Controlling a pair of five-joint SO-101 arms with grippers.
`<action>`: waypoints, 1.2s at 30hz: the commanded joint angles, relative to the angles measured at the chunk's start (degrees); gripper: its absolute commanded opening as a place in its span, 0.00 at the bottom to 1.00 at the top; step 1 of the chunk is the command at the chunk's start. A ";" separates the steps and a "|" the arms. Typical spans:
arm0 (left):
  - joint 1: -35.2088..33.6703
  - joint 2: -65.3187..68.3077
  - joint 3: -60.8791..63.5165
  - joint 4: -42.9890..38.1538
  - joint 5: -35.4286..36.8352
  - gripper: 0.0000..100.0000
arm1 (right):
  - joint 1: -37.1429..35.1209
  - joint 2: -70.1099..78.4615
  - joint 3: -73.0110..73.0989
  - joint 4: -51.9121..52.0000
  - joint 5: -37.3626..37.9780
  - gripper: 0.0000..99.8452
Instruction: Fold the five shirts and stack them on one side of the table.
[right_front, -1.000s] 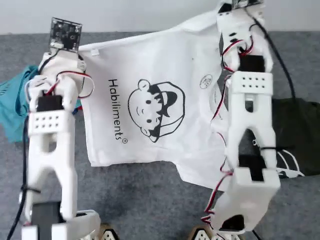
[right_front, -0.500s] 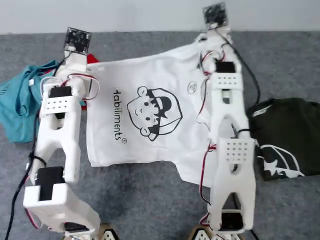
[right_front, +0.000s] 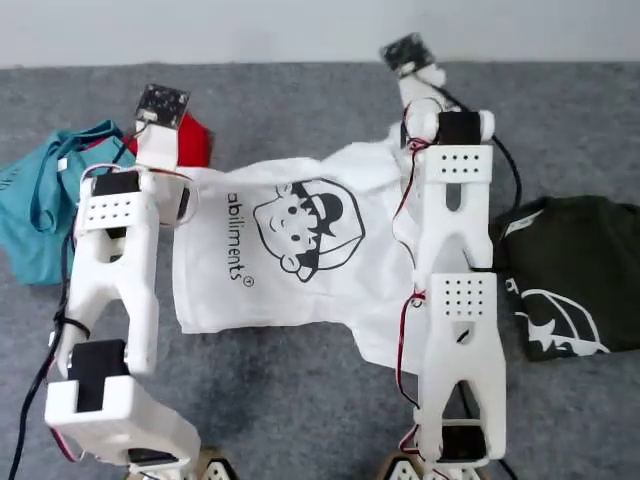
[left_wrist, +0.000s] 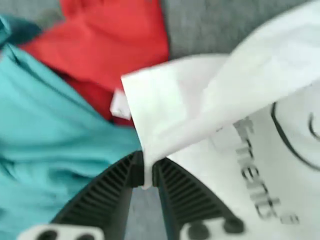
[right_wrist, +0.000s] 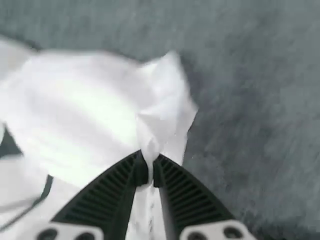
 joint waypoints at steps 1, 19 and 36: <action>-0.70 -3.25 -2.51 5.10 -0.18 0.01 | -0.48 -5.32 -2.46 4.35 0.88 0.01; -0.79 -2.99 -2.15 22.07 -8.00 0.01 | 1.01 -47.87 62.42 3.47 3.78 0.01; -0.88 -2.73 -0.13 30.86 -11.16 0.01 | 2.24 -73.27 98.46 1.10 4.84 0.01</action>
